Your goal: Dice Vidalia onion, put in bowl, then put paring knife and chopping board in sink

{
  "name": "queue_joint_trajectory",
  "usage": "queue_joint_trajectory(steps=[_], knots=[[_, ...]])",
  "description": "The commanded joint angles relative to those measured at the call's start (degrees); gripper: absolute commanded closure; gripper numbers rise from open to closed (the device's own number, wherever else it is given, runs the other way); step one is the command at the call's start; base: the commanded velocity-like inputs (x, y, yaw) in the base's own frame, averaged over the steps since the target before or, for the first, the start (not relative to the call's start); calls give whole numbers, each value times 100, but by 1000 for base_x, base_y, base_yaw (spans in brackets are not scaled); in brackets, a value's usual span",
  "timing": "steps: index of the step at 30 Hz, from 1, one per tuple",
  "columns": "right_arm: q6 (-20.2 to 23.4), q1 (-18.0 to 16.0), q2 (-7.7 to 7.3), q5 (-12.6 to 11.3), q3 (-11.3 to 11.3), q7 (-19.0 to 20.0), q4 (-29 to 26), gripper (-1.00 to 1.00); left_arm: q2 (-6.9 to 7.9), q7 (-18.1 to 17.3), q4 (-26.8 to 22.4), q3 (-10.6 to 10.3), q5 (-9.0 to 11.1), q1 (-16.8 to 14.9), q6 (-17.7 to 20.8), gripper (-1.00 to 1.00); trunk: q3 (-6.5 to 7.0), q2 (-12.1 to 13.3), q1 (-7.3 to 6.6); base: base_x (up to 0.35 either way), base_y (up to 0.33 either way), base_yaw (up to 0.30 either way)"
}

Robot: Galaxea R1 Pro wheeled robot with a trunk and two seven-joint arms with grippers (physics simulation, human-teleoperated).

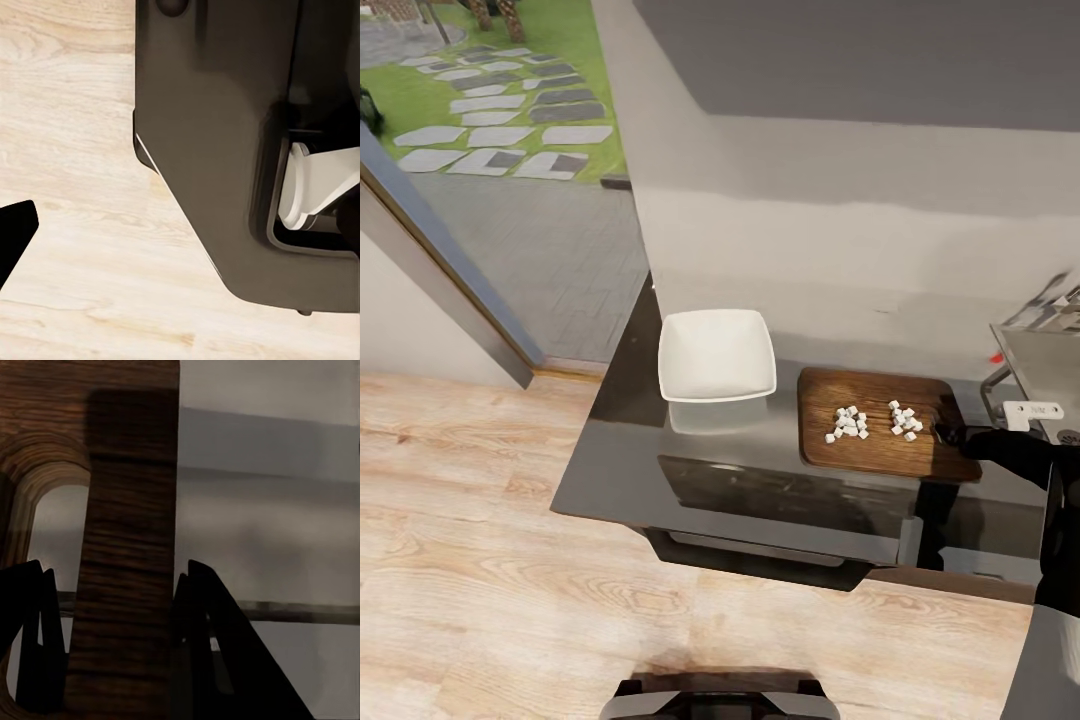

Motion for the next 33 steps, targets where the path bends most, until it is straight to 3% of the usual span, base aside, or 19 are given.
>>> queue_joint_trajectory(steps=[1, 17, 33], knots=[[-23, -4, -1, 177, -5, 60, 173, 100, 9, 48, -11, -49, 50, -1, -13, -100, -8, -7, 6, 0, 0, 0], [-20, -4, -10, 186, -14, 60, 173, 100, 9, 48, -11, -49, 50, -1, -14, -100, -6, -7, 6, 0, 0, -1], [-20, -4, -8, 186, -14, 60, 173, 100, 9, 48, -5, -49, 50, -1, -13, -100, 124, -7, 6, 0, 0, -16]])
